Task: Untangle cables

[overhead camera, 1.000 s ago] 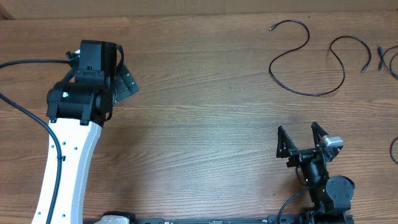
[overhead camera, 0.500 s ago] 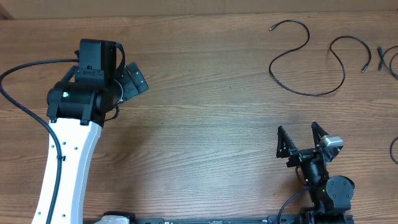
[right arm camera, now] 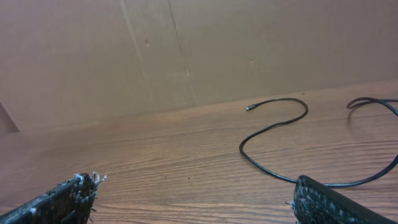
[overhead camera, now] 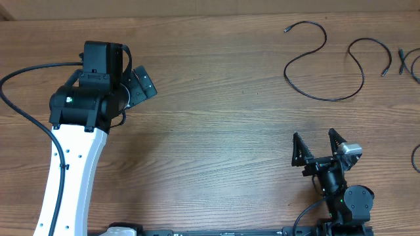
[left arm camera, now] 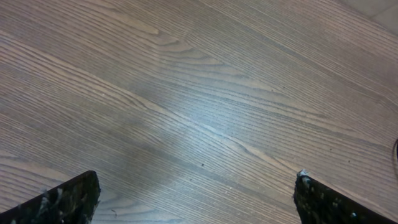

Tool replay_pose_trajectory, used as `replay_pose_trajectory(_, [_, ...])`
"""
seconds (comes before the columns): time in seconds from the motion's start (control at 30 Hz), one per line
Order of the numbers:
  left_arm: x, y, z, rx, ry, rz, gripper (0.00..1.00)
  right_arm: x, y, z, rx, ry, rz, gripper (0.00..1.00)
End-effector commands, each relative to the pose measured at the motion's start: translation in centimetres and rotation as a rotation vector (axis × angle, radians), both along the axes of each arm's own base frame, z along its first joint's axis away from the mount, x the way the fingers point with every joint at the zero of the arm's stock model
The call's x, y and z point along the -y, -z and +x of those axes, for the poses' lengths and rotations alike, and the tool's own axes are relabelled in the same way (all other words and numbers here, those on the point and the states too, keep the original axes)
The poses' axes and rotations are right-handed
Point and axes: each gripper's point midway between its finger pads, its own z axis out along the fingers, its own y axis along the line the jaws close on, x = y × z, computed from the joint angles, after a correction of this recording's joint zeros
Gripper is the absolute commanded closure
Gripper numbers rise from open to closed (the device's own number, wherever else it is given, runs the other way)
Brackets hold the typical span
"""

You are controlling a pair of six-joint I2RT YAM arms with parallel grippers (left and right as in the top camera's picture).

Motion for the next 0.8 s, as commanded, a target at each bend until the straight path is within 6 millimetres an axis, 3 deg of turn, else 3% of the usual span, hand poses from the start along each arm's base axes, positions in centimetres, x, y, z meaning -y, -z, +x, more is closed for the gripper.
replay_pose_trajectory(0.0, [0.2,0.2,0.0,-0.004,-0.002,-0.011,0.01,-0.1,0.2,0.0,0.005,-0.004,-0.004,0.0])
replay_pose_trajectory(0.37, [0.1,-1.6,-0.8,0.051,-0.001,-0.018,0.01,-0.1,0.2,0.0,0.005,-0.004,-0.004,0.0])
replay_pose_trajectory(0.53, [-0.1,-4.8,-2.7,0.157,0.0,-0.031,0.01,-0.1,0.2,0.0,0.005,-0.004,-0.004,0.0])
replay_pose_trajectory(0.77, [-0.7,-10.7,-7.5,0.374,0.001,-0.056,0.01,-0.1,0.2,0.0,0.005,-0.004,-0.004,0.0])
